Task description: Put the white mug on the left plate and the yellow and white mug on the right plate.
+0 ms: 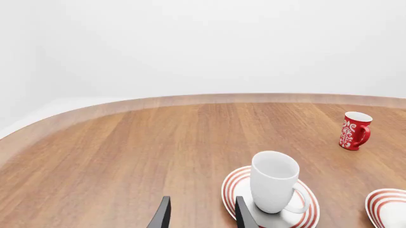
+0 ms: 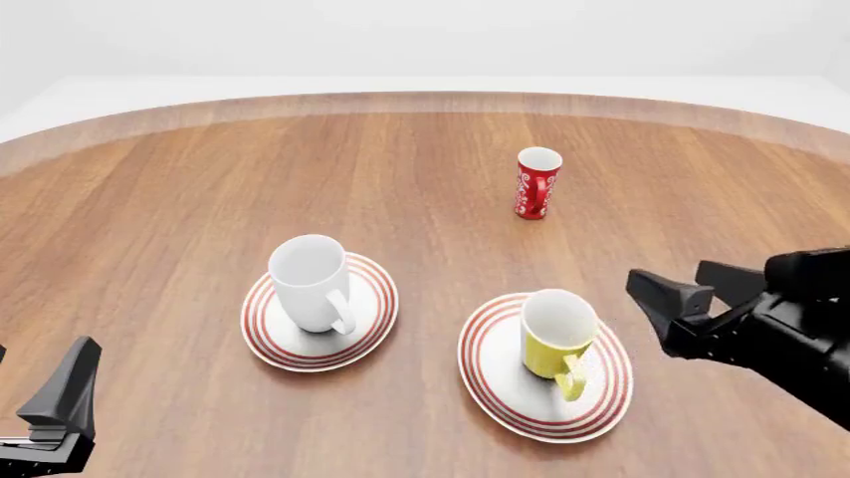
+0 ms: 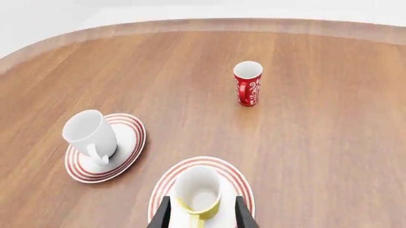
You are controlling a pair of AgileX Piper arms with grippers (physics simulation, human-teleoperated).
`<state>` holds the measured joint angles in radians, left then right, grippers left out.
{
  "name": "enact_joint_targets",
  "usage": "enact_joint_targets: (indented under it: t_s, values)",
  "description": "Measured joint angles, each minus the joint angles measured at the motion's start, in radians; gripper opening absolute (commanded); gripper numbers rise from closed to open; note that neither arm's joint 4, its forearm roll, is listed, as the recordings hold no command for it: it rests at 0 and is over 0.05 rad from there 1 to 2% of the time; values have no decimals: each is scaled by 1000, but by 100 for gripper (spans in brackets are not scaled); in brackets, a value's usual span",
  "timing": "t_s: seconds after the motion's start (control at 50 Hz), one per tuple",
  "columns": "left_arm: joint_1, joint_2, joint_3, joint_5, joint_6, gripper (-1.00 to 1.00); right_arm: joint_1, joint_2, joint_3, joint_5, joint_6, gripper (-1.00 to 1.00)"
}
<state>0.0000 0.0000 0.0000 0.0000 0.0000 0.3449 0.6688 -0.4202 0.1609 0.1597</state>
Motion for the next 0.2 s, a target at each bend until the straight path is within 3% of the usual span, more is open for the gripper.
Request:
enact_joint_targets:
  t_s: [0.2]
  values:
    - [0,0,0,0,0,100,-48,-135,-52,33,-27,100]
